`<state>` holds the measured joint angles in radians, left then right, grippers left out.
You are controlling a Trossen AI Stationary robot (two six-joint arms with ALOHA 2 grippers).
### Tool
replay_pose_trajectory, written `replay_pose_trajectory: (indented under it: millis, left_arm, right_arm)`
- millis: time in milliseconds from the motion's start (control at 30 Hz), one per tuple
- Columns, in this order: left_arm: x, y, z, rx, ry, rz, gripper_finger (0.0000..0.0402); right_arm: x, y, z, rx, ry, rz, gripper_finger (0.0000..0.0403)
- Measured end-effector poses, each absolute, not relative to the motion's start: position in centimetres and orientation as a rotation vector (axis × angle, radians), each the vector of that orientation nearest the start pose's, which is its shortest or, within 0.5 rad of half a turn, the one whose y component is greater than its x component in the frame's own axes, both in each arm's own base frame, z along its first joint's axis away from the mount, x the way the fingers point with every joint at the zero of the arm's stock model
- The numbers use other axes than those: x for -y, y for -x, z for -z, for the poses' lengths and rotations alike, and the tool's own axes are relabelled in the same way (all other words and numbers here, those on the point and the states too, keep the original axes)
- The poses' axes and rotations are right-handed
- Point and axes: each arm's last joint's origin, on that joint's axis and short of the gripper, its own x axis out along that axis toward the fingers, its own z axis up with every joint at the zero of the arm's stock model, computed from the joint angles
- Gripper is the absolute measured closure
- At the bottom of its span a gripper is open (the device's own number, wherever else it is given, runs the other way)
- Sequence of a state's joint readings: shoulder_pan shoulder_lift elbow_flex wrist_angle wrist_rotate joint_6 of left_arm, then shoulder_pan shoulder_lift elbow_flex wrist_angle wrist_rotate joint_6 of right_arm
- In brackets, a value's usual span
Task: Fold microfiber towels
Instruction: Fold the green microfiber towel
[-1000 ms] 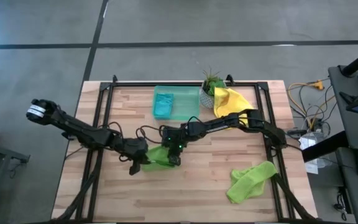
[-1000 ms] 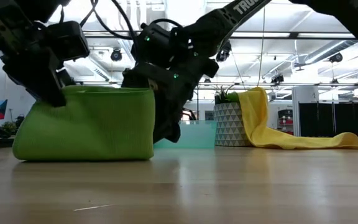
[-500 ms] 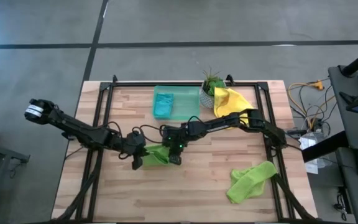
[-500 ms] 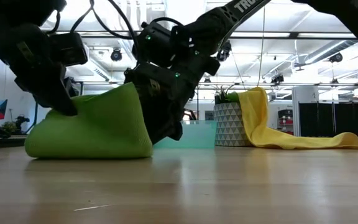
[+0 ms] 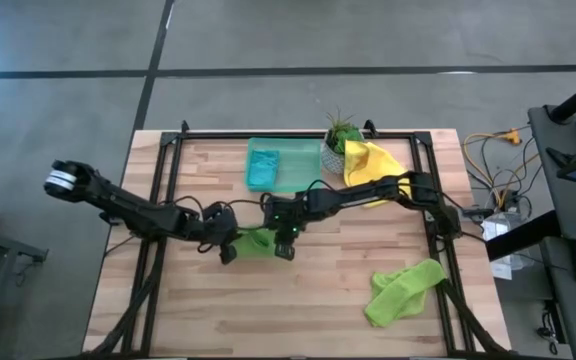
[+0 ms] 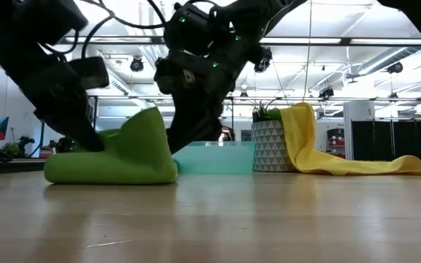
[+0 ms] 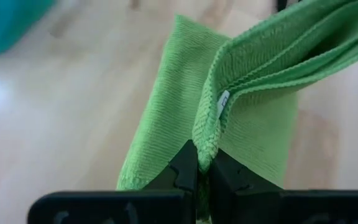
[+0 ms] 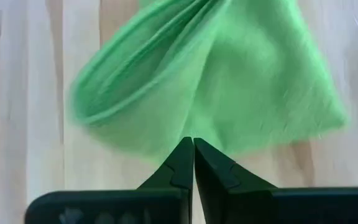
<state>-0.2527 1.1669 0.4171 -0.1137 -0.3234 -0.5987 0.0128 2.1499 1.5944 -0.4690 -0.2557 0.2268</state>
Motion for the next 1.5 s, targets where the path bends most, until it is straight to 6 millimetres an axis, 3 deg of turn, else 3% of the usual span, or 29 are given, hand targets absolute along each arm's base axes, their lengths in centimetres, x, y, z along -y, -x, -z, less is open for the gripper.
replay_pose_trajectory:
  millis: [233,367,500,867,1167,1300,1500]
  left_arm:
    - [3.4,-19.9,-13.6,-0.837,0.284,-0.383,0.0401]
    - [3.2,-20.1,-12.7,-0.878,0.271,-0.402,0.0401]
    - [3.3,-20.2,-12.4,-0.889,0.267,-0.406,0.0401]
    - [3.3,-20.2,-12.7,-0.877,0.268,-0.397,0.0401]
    - [3.3,-20.3,-12.7,-0.866,0.253,-0.38,0.0397]
    - [3.3,-20.3,-12.9,-0.859,0.254,-0.378,0.0362]
    - [3.1,-19.8,-13.4,-0.859,0.261,-0.386,0.0272]
  right_arm:
    - [-1.7,-44.3,-18.7,-1.058,-0.301,-0.064,0.0394]
    - [-2.1,-44.3,-20.6,-0.974,-0.3,-0.079,0.0394]
    - [-2.3,-45.3,-21.3,-0.846,-0.304,-0.1,0.0394]
    - [0.3,-47.3,-16.7,-0.831,-0.327,-0.029,0.0394]
    - [3.5,-47.5,-14.8,-0.853,-0.341,0.072,0.0394]
    - [3.4,-47.6,-13.8,-0.875,-0.342,0.071,0.0394]
    - [3.1,-47.7,-13.0,-0.889,-0.341,0.066,0.0394]
